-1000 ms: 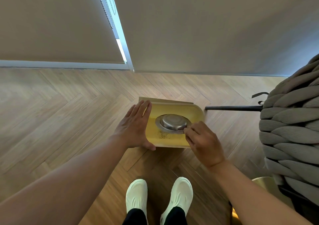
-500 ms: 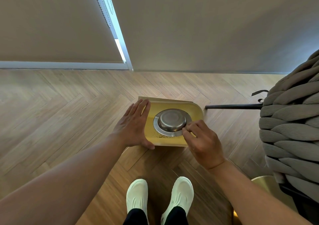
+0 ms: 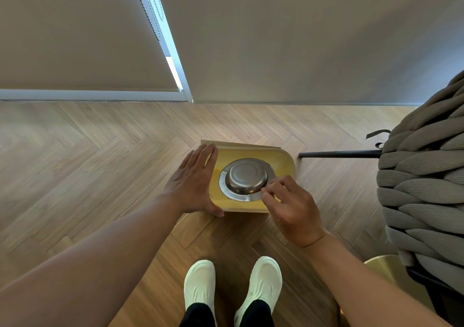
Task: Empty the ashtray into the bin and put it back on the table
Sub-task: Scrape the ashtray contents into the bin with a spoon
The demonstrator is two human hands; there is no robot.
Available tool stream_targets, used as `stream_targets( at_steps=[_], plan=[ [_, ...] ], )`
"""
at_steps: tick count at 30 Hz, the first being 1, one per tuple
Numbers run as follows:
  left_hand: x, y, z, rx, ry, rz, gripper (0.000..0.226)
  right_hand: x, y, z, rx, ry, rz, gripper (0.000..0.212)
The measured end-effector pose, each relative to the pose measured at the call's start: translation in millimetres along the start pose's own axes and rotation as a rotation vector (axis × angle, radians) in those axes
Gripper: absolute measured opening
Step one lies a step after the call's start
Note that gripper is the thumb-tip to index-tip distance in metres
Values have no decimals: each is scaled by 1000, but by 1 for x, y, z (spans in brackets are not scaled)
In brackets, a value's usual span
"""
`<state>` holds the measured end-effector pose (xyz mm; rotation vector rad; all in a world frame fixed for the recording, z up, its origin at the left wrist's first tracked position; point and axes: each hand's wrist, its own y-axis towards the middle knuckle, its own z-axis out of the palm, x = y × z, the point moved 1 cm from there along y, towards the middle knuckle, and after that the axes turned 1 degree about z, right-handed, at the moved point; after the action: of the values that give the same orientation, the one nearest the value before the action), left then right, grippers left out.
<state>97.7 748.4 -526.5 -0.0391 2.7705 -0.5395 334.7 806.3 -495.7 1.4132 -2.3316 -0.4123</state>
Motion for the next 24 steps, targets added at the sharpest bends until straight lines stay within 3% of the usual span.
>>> stream_targets(
  at_steps=[14, 24],
  plan=[
    [-3, -2, 0, 7, 11, 0, 154, -2, -9, -2, 86, 39, 111, 7],
    [-11, -7, 0, -41, -47, -32, 145, -5, -6, -3, 170, 237, 516, 13]
  ],
)
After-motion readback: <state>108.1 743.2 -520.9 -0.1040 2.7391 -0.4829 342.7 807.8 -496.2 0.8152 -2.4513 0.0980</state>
